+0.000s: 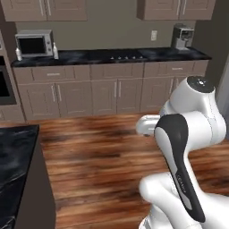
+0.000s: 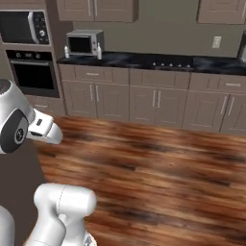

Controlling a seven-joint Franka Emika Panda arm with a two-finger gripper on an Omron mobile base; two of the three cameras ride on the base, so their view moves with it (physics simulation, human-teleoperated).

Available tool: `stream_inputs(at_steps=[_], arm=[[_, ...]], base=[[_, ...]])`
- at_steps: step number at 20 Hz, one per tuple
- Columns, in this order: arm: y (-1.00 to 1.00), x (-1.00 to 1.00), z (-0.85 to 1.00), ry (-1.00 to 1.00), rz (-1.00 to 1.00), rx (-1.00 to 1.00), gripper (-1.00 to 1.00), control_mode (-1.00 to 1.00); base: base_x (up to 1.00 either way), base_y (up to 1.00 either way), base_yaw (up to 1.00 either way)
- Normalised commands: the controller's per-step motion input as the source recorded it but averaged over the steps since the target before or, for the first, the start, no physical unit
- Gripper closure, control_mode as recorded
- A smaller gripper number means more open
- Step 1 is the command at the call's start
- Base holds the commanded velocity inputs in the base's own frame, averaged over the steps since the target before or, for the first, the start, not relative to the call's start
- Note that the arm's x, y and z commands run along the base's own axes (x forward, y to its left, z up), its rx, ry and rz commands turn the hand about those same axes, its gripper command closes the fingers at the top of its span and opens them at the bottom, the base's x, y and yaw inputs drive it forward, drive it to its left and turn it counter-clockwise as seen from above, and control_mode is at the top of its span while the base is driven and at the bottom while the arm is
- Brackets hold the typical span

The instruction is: Place the drinks on the dining counter in a tight cluster.

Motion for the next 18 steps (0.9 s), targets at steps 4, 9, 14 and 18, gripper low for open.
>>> stream_inputs(at_steps=[4, 9, 14, 18], arm=[[0.00, 0.00, 0.00, 0.00, 0.00, 0.00, -1.00, 1.00], [0.00, 0.00, 0.00, 0.00, 0.00, 0.00, -1.00, 1.00], [0.00, 0.00, 0.00, 0.00, 0.00, 0.00, -1.00, 1.00], [0.00, 0.00, 0.00, 0.00, 0.00, 0.00, -1.00, 1.00]], base=[[1.00, 0.00, 0.04], [1.00, 0.00, 0.00], [1.00, 0.00, -0.02], [1.00, 0.00, -0.03]])
